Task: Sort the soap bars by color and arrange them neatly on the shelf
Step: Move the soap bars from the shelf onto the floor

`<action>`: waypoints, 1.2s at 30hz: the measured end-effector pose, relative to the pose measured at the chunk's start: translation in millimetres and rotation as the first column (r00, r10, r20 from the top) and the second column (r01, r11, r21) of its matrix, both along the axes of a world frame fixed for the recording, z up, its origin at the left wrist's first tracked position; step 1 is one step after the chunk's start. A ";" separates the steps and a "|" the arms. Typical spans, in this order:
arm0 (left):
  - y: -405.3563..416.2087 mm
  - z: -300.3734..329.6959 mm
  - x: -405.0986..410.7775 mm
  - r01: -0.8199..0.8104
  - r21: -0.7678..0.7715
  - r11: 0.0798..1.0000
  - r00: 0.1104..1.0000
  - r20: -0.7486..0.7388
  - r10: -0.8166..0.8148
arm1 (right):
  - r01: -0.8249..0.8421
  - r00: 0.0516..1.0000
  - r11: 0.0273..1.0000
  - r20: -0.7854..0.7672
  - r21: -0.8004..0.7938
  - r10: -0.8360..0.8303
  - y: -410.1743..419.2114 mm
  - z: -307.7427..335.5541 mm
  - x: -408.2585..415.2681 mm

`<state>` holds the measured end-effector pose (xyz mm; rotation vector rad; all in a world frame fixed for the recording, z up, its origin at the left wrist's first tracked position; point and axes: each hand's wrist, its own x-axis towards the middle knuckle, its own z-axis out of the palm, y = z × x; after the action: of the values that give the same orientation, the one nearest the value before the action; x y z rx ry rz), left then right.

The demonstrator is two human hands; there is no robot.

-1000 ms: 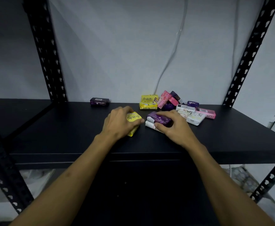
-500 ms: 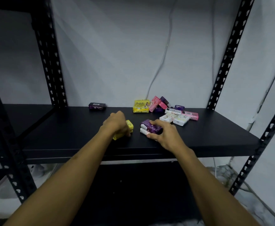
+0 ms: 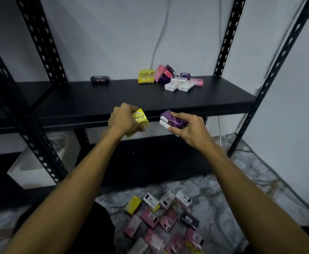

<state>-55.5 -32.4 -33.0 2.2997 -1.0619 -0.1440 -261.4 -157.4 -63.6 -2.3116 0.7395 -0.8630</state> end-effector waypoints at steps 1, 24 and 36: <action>8.0 -19.7 -14.7 0.012 -0.026 1.000 0.999 -0.030 -0.013 | 0.009 1.000 0.999 0.012 0.042 -0.009 10.0 -16.5 -14.4; 59.4 -294.5 -190.4 0.255 0.347 0.903 0.832 -0.554 -0.022 | 0.333 0.922 0.827 -0.341 0.453 -0.184 96.7 -273.1 -177.4; -14.4 -323.2 -216.4 0.321 0.336 0.885 0.811 -0.580 -0.074 | 0.459 0.883 0.747 -0.337 0.481 -0.326 48.3 -320.4 -200.1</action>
<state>-271.9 -46.8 -356.2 2.2588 -1.0218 -1.1658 -461.5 -109.1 -384.0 -1.7620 1.4200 -0.4499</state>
